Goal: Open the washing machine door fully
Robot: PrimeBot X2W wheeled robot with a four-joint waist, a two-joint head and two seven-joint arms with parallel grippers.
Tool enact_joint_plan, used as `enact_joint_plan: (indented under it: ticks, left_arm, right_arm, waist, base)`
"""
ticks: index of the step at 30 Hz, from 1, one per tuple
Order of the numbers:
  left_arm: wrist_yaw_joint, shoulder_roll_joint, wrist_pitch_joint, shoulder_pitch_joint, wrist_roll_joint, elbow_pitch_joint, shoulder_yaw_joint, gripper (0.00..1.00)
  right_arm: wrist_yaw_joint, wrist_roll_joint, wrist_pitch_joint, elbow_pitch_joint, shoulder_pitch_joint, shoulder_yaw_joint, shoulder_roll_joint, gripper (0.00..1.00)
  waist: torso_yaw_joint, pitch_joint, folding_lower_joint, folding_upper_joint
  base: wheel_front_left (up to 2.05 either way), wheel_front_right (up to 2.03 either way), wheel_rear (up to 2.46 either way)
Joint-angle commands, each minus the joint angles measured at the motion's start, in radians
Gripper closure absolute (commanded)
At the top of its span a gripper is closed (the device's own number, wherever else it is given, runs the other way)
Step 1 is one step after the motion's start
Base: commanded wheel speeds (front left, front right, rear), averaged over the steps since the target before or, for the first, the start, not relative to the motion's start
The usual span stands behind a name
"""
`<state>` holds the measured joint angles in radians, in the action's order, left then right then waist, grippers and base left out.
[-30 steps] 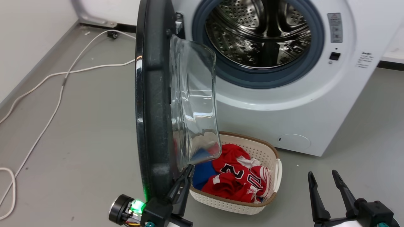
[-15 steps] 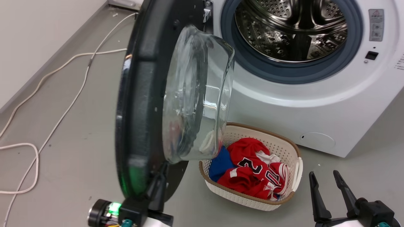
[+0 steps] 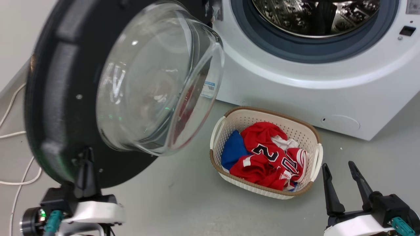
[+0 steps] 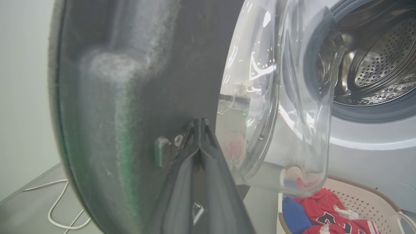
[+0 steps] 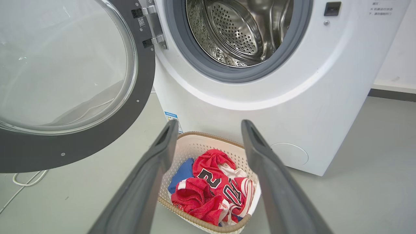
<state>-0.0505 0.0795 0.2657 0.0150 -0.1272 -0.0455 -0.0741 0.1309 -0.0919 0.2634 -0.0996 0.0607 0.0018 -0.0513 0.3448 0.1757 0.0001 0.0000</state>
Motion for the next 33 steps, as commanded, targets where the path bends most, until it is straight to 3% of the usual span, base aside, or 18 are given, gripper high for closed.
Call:
enact_joint_plan:
  ticks: [1,9,18,23,33]
  left_arm:
    - [-0.004,-0.003,-0.002,0.021,-0.006,-0.004,-0.027,1.00]
    - [0.019,-0.013,-0.002,0.115,-0.019,-0.044,-0.180,1.00]
    - [0.087,-0.002,-0.002,0.228,-0.017,-0.109,-0.362,1.00]
    - [0.128,0.024,-0.002,0.307,-0.019,-0.177,-0.467,1.00]
    - [0.161,0.104,-0.002,0.416,0.009,-0.302,-0.547,1.00]
  right_arm:
    - [0.000,0.006,0.002,0.004,-0.017,-0.002,0.002,0.00]
    - [0.000,0.053,0.002,0.015,-0.050,-0.004,0.002,0.00]
    - [0.000,0.086,0.002,0.029,-0.081,-0.019,0.002,0.00]
    - [0.000,0.099,0.002,0.041,-0.097,-0.027,0.002,0.00]
    - [0.000,0.111,0.002,0.051,-0.118,-0.036,0.002,0.00]
  waist:
    - [-0.009,0.022,-0.0001,0.0000]
    - [-0.025,0.099,-0.0001,0.0000]
    - [-0.043,0.162,-0.0001,0.0000]
    - [-0.053,0.199,-0.0001,0.0000]
    - [-0.074,0.227,-0.0001,0.0000]
  base:
    - [0.00,0.00,0.00]
    - [0.00,0.00,0.00]
    - [0.00,0.00,0.00]
    - [0.00,0.00,0.00]
    - [0.00,0.00,0.00]
